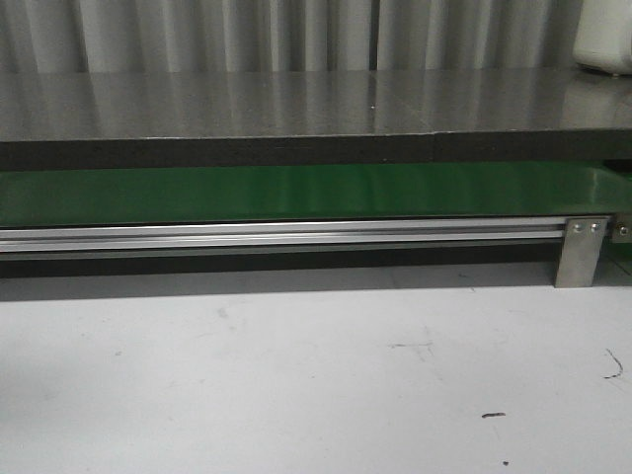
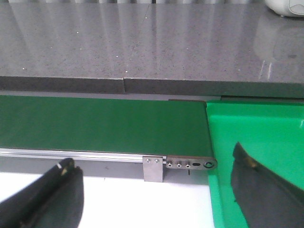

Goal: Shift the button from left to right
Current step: 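Lower the left gripper over the yellow-capped button in the blue tray, then grasp the button with the left gripper and carry it onto the belt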

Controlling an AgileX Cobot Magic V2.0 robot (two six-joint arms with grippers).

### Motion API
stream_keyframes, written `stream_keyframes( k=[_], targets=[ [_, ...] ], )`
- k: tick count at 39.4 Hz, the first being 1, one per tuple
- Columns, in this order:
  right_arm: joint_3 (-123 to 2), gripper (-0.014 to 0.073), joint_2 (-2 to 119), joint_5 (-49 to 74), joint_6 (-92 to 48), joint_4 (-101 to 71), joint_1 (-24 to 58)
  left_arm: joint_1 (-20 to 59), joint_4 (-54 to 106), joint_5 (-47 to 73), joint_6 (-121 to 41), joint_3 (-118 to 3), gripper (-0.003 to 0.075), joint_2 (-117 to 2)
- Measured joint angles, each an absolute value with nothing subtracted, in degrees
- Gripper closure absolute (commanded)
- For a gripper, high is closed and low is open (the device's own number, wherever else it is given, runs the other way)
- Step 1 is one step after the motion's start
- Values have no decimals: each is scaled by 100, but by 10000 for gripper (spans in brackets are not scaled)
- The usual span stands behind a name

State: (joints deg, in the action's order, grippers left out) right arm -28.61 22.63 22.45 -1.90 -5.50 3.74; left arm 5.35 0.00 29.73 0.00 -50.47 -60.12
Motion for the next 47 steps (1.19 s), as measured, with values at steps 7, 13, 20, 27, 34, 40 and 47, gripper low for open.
stream_keyframes(
  k=[7,13,20,27,34,40,47],
  targets=[
    [-2861,-51,2263,2245,-190,-550,374,-178,0,3588,0,-5945,157,-6955],
    [-2861,-51,2263,2245,-190,-550,374,-1066,0,3898,0,-6508,157,-7534],
    [-2861,-51,2263,2245,-190,-550,374,-1855,-180,4119,-47,-7048,157,-8252],
    [-2861,-51,2263,2245,-190,-550,374,-2487,-285,4337,-79,-7554,157,-9157],
    [-2861,-51,2263,2245,-190,-550,374,-2740,-310,4685,-346,-8052,157,-9988],
    [-2861,-51,2263,2245,-190,-550,374,-2911,-310,5024,-549,-8670,157,-10640],
    [-2861,-51,2263,2245,-190,-550,374,-3126,-310,5571,-807,-9399,157,-11482]
  ],
)
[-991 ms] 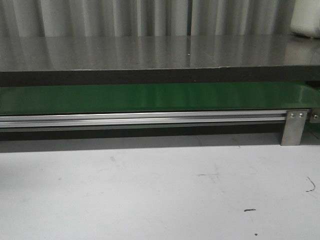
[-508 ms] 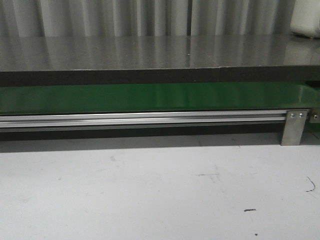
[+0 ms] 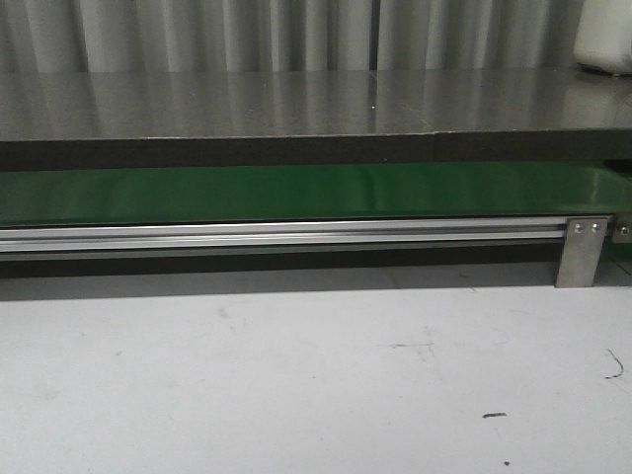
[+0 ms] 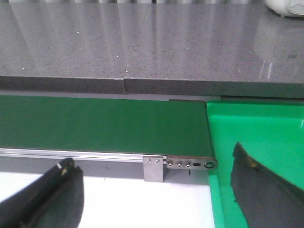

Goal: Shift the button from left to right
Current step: 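Grasp the button with the left gripper and carry it onto the belt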

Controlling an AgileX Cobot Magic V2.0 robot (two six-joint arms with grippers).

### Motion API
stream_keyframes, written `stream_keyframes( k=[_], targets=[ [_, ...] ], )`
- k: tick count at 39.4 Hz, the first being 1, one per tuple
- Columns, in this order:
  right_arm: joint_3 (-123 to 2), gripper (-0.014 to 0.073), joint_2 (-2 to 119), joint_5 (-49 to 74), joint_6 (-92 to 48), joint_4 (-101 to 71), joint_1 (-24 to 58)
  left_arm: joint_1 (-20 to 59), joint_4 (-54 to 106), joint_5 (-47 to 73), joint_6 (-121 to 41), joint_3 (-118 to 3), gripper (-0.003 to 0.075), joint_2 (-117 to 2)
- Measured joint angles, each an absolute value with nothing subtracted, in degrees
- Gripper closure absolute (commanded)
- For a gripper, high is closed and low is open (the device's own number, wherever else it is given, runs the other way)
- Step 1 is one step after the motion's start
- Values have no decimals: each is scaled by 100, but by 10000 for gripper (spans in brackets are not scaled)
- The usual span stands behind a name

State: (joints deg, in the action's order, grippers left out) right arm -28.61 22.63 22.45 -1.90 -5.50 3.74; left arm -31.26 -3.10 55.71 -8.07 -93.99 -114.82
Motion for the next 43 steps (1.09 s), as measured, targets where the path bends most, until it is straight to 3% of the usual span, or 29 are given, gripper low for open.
stream_keyframes(
  k=[17,19,28,31,34,43],
  targets=[
    [-2861,-51,2263,2245,-190,-550,374,-3206,-411,5613,-1048,-9772,167,-12552],
    [-2861,-51,2263,2245,-190,-550,374,-3219,-420,5613,-1055,-9772,213,-12603],
    [-2861,-51,2263,2245,-190,-550,374,-3242,-420,5635,-1136,-9801,591,-12641],
    [-2861,-51,2263,2245,-190,-550,374,-3242,-425,5646,-1139,-9806,685,-12641],
    [-2861,-51,2263,2245,-190,-545,374,-3242,-434,5646,-1149,-9806,741,-12641],
    [-2861,-51,2263,2245,-190,-545,374,-3242,-452,5658,-1149,-9834,741,-12460]
  ],
)
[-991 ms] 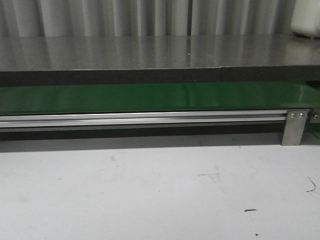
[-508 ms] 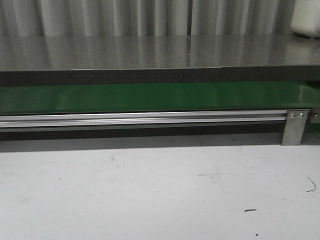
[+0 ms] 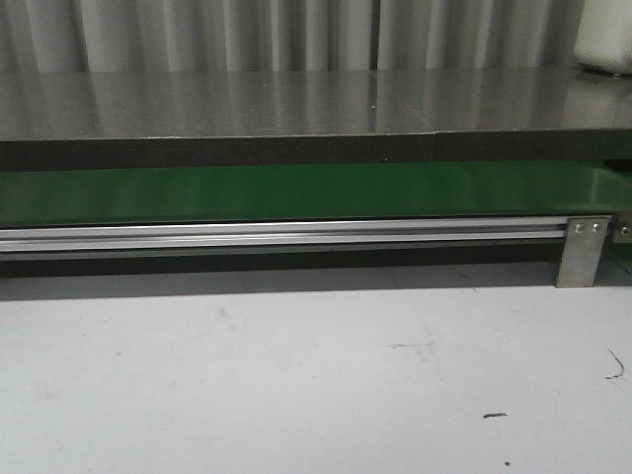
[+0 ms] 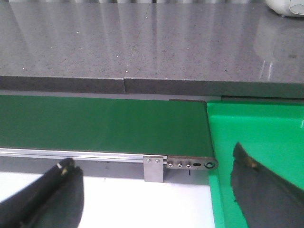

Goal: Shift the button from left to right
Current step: 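Grasp the button with the left gripper and carry it onto the belt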

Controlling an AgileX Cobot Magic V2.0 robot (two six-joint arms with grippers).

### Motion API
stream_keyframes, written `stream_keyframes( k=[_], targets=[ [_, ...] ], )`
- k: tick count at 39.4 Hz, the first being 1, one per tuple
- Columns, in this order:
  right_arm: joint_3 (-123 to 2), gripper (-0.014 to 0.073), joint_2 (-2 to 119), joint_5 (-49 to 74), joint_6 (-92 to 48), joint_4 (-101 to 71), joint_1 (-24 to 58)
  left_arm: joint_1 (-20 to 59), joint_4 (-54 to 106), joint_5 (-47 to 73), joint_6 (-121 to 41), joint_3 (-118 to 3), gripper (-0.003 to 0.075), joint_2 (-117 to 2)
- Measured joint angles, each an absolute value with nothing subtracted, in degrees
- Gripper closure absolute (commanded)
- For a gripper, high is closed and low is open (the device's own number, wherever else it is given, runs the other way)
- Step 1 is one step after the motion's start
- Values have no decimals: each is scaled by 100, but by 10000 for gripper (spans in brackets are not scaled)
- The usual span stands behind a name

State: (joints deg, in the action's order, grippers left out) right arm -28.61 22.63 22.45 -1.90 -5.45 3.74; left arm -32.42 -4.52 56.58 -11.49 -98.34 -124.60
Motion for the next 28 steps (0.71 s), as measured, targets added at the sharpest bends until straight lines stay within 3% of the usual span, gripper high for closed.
stream_keyframes(
  k=[9,28],
  targets=[
    [-2861,-51,2263,2245,-190,-545,374,-2977,237,5786,-1161,-10185,741,-11800],
    [-2861,-51,2263,2249,-190,-545,374,-1444,402,6920,-1161,-10236,741,-11051]
  ],
)
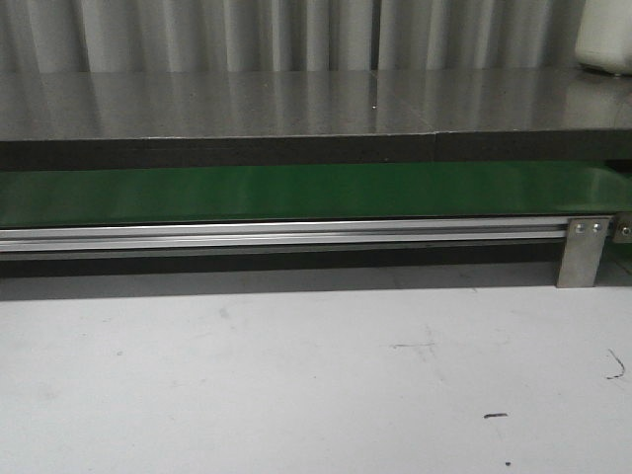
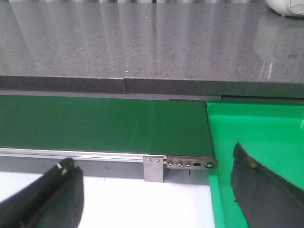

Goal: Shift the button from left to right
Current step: 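Grasp the button with the left gripper and carry it onto the belt, then open the left gripper to release the button on the belt, withdraw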

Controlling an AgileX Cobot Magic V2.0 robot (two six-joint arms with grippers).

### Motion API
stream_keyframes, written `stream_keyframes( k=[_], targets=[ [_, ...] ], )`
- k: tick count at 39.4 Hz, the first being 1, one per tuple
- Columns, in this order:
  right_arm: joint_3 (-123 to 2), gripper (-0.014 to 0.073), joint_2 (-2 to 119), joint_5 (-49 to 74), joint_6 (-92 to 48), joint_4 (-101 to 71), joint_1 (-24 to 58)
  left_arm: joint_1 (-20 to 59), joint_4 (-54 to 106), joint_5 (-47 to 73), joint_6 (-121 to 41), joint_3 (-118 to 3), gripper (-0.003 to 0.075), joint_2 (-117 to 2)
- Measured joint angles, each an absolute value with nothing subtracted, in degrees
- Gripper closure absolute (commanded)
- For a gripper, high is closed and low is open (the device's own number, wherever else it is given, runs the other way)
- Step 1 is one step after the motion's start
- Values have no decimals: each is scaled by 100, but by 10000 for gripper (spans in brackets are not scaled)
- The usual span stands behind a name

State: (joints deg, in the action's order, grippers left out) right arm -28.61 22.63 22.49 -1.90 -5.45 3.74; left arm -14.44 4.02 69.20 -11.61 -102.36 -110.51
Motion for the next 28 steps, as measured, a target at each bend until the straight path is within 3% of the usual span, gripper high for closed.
stream_keyframes(
  k=[12,28],
  targets=[
    [-2861,-51,2263,2258,-190,-545,374,-971,367,6911,-1161,-9986,713,-11222],
    [-2861,-51,2263,2260,-190,-545,374,-933,344,7003,-1161,-9974,236,-11631]
  ],
)
